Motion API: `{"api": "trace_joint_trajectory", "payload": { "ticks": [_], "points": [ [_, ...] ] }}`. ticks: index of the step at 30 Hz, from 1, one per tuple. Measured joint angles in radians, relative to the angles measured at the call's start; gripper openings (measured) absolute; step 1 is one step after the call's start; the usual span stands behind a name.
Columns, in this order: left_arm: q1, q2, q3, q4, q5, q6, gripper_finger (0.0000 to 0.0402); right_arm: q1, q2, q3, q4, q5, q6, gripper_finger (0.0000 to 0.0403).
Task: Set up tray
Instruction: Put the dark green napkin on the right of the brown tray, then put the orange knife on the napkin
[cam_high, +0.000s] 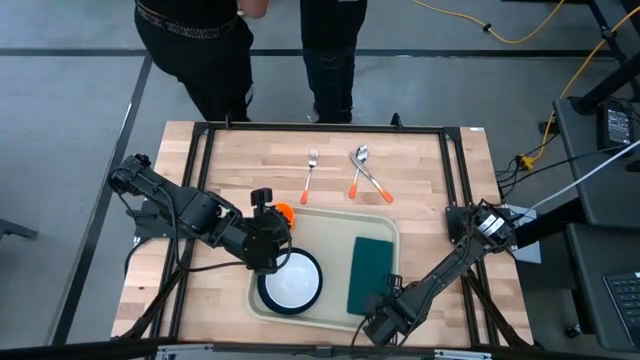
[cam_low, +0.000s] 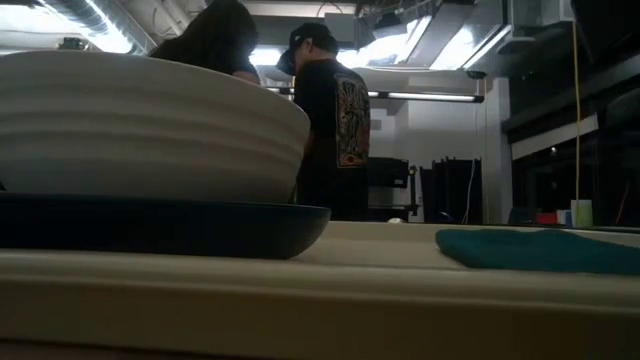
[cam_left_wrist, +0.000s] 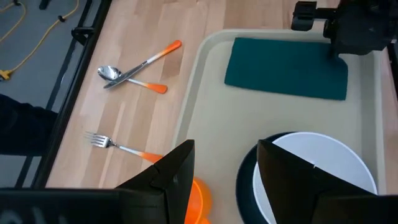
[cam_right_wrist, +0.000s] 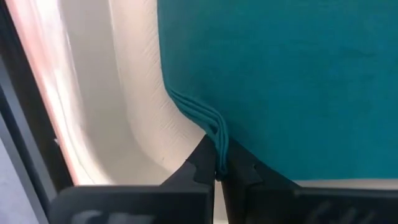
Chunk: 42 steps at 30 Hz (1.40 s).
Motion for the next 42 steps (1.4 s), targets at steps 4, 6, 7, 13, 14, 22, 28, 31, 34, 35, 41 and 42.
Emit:
{"api": "trace_joint_trajectory", "payload": {
  "ticks": [4, 6, 7, 13, 14, 22, 28, 31, 34, 35, 41, 42],
  "points": [
    [0.0, 0.0, 0.0, 0.0, 0.0, -0.001, 0.0169, 0.0, 0.0, 0.0, 0.0, -0.004, -0.003, 0.0012],
    [0.0, 0.0, 0.0, 0.0, 0.0, -0.002, 0.0169, 0.0, 0.0, 0.0, 0.0, -0.004, -0.001, 0.0018],
    [0.0, 0.0, 0.0, 0.0, 0.0, -0.002, 0.0169, 0.0, 0.0, 0.0, 0.0, -0.005, -0.001, 0.0023],
    [0.0, 0.0, 0.0, 0.0, -0.001, -0.001, 0.0169, -0.001, 0.0, 0.0, -0.001, -0.005, 0.0, 0.0067],
    [0.0, 0.0, 0.0, 0.0, -0.001, -0.001, 0.0169, -0.001, 0.0, 0.0, -0.001, -0.005, 0.0, 0.0075],
    [0.0, 0.0, 0.0, 0.0, 0.0, -0.002, 0.0169, -0.001, 0.0, 0.002, -0.003, -0.009, 0.004, 0.0129],
    [0.0, 0.0, 0.0, 0.0, 0.0, 0.005, 0.0169, -0.001, 0.0, 0.073, -0.082, -0.031, -0.02, 0.018],
    [0.0, 0.0, 0.0, 0.0, -0.001, 0.007, 0.0169, -0.002, -0.001, 0.127, -0.135, -0.013, -0.029, 0.0206],
    [0.0, 0.0, 0.0, 0.0, -0.001, 0.015, 0.0169, -0.002, 0.0, 0.186, -0.245, 0.016, -0.045, 0.0232],
    [0.0, 0.0, 0.0, 0.001, -0.001, 0.015, 0.0169, -0.002, 0.0, 0.212, -0.291, 0.03, -0.049, 0.0239],
    [-0.001, 0.0, 0.0, 0.001, 0.001, 0.026, 0.0169, -0.034, -0.001, 0.394, -0.677, 0.254, 0.01, 0.0256],
    [-0.001, 0.0, 0.0, 0.001, 0.001, 0.026, 0.0169, -0.051, -0.003, 0.425, -0.716, 0.297, 0.026, 0.0255]
  ]
}}
